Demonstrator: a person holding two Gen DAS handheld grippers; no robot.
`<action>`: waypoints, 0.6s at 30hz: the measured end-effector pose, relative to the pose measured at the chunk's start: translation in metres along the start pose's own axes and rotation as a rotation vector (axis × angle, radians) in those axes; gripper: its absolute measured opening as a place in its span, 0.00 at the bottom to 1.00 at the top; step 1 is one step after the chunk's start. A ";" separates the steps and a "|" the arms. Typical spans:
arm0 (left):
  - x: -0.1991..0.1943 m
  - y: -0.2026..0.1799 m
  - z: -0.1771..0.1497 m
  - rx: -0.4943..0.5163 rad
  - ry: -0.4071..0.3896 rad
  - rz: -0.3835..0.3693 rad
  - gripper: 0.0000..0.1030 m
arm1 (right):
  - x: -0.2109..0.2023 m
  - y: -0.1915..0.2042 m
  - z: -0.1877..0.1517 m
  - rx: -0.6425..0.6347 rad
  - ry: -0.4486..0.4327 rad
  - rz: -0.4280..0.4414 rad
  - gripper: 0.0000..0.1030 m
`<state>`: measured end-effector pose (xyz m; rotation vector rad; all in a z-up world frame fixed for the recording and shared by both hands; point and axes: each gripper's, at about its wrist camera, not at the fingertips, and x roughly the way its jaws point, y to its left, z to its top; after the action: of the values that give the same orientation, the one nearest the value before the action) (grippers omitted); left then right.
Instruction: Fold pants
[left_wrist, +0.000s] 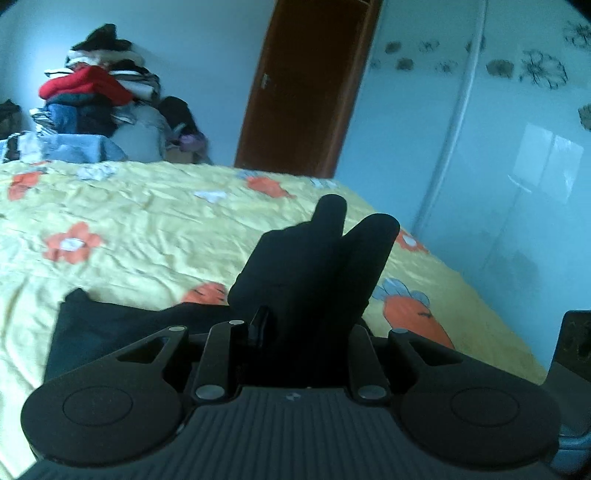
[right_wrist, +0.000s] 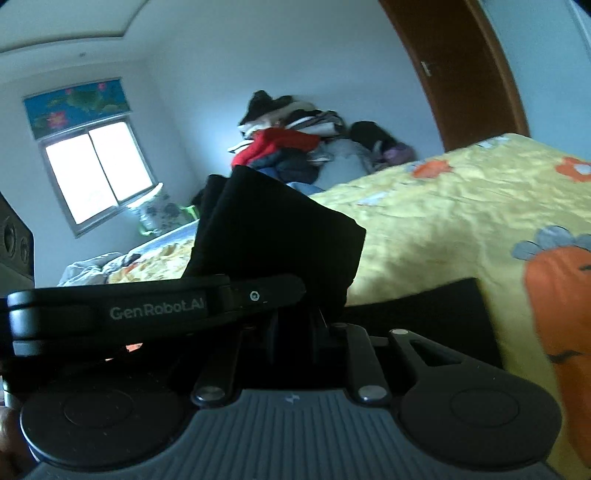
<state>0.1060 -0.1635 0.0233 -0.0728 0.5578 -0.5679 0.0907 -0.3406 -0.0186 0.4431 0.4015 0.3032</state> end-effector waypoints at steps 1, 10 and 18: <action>0.004 -0.006 -0.001 0.008 0.006 -0.004 0.20 | -0.001 -0.005 -0.001 0.005 0.000 -0.008 0.17; 0.031 -0.028 -0.014 0.062 0.070 -0.054 0.32 | -0.013 -0.030 -0.011 -0.001 0.048 -0.067 0.17; 0.012 -0.027 -0.020 0.052 0.128 -0.228 0.72 | -0.041 -0.051 -0.014 -0.049 0.111 -0.176 0.36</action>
<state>0.0902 -0.1910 0.0062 -0.0514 0.6633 -0.8131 0.0582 -0.3949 -0.0415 0.3411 0.5367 0.1666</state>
